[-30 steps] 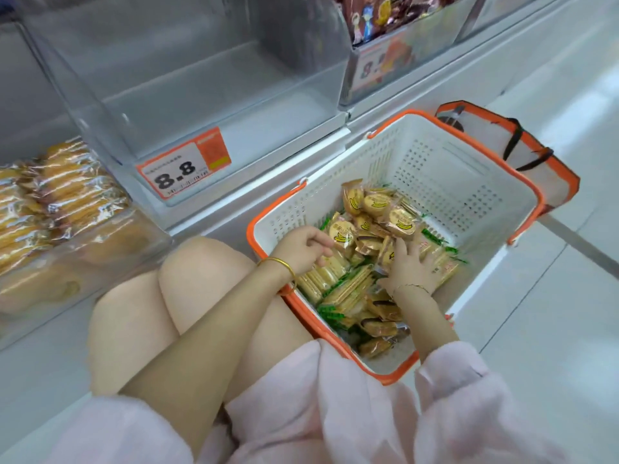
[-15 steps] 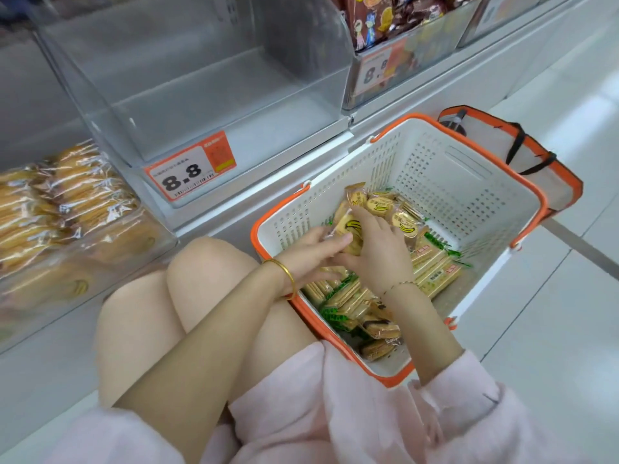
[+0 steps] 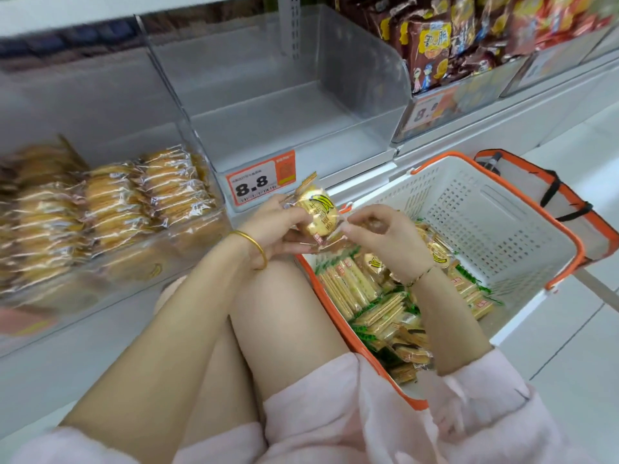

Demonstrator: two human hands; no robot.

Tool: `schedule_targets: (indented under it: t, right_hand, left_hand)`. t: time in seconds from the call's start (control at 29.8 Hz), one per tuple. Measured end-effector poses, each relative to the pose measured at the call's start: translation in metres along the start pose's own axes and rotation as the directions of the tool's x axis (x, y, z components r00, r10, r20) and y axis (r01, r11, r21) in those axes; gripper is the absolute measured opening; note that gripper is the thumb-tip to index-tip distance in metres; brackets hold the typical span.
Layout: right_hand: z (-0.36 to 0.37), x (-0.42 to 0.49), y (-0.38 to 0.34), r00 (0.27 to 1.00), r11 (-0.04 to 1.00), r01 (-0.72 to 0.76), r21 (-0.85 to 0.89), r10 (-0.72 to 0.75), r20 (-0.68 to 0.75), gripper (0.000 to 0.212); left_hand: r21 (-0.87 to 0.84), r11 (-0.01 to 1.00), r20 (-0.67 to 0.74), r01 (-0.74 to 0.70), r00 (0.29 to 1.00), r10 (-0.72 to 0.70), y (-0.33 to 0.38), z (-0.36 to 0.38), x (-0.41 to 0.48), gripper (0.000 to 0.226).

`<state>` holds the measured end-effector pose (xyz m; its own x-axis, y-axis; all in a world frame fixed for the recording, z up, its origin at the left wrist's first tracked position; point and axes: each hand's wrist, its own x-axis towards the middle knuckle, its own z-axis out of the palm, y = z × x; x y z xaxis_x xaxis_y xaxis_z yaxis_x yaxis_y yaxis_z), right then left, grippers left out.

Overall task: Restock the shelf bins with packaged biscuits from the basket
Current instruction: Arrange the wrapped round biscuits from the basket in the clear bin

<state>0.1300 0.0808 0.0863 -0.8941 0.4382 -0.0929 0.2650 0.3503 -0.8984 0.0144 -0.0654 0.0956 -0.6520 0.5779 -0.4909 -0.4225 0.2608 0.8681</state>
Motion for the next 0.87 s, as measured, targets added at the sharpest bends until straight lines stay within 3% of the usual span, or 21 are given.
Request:
schedule_targets:
  t: [0.07, 0.2, 0.34, 0.4, 0.47, 0.6, 0.7, 0.8, 0.87]
  right_hand:
    - [0.004, 0.004, -0.007, 0.996, 0.997, -0.066, 0.035, 0.068, -0.062, 0.032]
    - [0.015, 0.015, -0.023, 0.982, 0.989, -0.149, -0.024, 0.145, -0.122, 0.066]
    - [0.027, 0.016, -0.043, 0.972, 0.972, -0.235, 0.008, 0.235, -0.026, 0.055]
    - [0.031, 0.017, -0.049, 0.956, 0.943, -0.294, 0.155, 0.293, 0.031, 0.050]
    - [0.030, 0.016, -0.055, 0.944, 0.888, -0.331, 0.319, 0.314, 0.105, 0.039]
    - [0.024, 0.008, -0.060, 0.948, 0.804, -0.264, 0.533, 0.114, 0.298, 0.014]
    - [0.025, 0.003, -0.067, 0.933, 0.808, -0.213, 0.550, 0.001, 0.359, 0.018]
    - [0.027, 0.001, -0.082, 0.924, 0.778, -0.177, 0.603, -0.079, 0.374, 0.022]
    - [0.029, 0.002, -0.092, 0.920, 0.771, -0.147, 0.619, -0.123, 0.372, 0.024]
  left_hand:
    - [0.076, 0.997, 0.003, -0.030, 1.000, 0.030, 0.009, -0.010, -0.008, 0.039]
    - [0.076, 0.997, 0.067, -0.015, 0.998, 0.010, 0.022, -0.020, -0.027, 0.014]
    - [0.121, 0.991, 0.122, -0.057, 0.992, 0.042, 0.024, -0.024, -0.040, 0.019]
    - [0.126, 0.989, 0.118, -0.083, 0.991, 0.068, 0.024, -0.028, -0.044, 0.031]
    - [0.124, 0.984, 0.101, -0.130, 0.988, 0.117, 0.026, -0.034, -0.047, 0.026]
    - [0.162, 0.973, 0.083, -0.163, 0.985, 0.151, 0.040, -0.049, -0.059, 0.025]
    - [0.244, 0.952, 0.116, -0.184, 0.980, 0.160, 0.054, -0.063, -0.074, 0.026]
    - [0.317, 0.923, 0.158, -0.216, 0.972, 0.173, 0.068, -0.084, -0.089, 0.042]
    - [0.328, 0.917, 0.153, -0.227, 0.971, 0.186, 0.077, -0.100, -0.100, 0.036]
